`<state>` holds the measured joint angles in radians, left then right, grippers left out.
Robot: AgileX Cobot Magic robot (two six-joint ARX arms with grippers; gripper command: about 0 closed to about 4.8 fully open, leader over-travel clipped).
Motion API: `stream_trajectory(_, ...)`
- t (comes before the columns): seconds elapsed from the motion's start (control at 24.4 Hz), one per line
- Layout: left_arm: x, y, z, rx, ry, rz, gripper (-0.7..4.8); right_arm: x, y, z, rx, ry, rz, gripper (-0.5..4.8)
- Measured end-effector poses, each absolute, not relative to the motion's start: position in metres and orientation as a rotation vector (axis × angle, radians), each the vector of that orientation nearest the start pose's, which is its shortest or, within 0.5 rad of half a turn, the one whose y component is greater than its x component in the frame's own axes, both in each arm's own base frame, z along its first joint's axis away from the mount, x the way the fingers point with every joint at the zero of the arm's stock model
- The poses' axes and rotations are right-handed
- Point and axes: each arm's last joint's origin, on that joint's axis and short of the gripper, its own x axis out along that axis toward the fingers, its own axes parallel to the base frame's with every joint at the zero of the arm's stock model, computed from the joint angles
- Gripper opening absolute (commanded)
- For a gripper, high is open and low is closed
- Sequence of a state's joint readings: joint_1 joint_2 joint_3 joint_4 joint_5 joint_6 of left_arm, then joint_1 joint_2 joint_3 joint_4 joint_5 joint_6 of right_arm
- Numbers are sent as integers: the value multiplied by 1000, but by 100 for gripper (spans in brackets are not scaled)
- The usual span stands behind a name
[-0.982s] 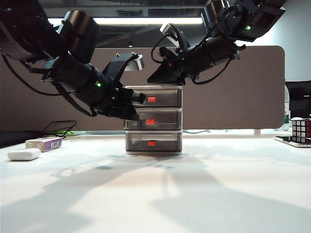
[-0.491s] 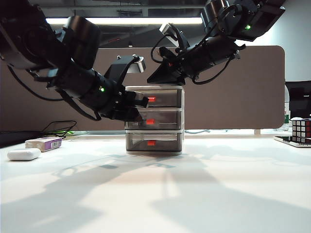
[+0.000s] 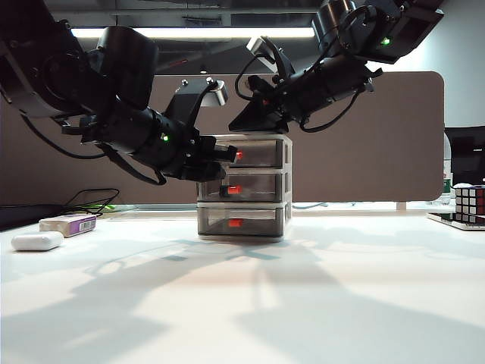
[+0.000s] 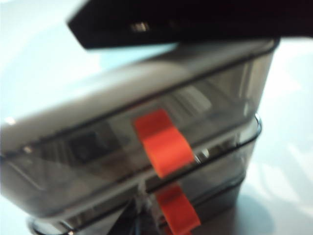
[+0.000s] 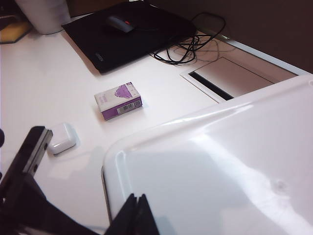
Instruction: Open the second layer of the drawer on the table, pick up the transparent tape on the table and put it in, and finally close the drawer.
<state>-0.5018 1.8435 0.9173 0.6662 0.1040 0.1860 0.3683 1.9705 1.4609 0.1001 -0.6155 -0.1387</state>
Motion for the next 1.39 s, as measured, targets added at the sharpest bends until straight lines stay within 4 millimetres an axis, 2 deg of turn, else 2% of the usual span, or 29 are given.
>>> stream_trajectory(0.16,330,-185,174,233,218,-636,-5,413,177,243,-80,358,1000,-3)
stream_trajectory(0.25,320,-180,184,252,238,-656,-4,411,177,244,-77,365,1015,-3)
stream_trajectory(0.41,297,-168,210,263,149,-654,-4,400,174,248,-62,444,1013,-4)
stream_trajectory(0.49,276,-156,220,260,118,-628,-4,394,172,252,-60,474,1006,-4)
stream_trajectory(0.53,257,-144,223,255,109,-588,-4,386,168,269,-64,458,999,-4)
stream_trajectory(0.57,243,-135,225,235,106,-553,-4,375,163,295,-84,392,996,-5)
stream_trajectory(0.61,232,-128,225,215,108,-529,-4,367,161,309,-99,355,998,-5)
stream_trajectory(0.74,198,-111,225,155,88,-465,-5,346,152,324,-121,310,983,-5)
stream_trajectory(0.94,152,-96,213,123,41,-379,-5,299,131,303,-138,379,887,-5)
stream_trajectory(1.02,140,-94,211,119,32,-360,-4,278,122,303,-132,362,857,-5)
stream_trajectory(1.1,126,-93,210,115,24,-342,-5,249,109,296,-127,293,795,-5)
stream_trajectory(1.15,118,-94,204,122,49,-353,-5,233,102,282,-110,311,768,-4)
stream_trajectory(1.39,107,-96,187,82,93,-389,-4,190,83,248,-62,301,692,-5)
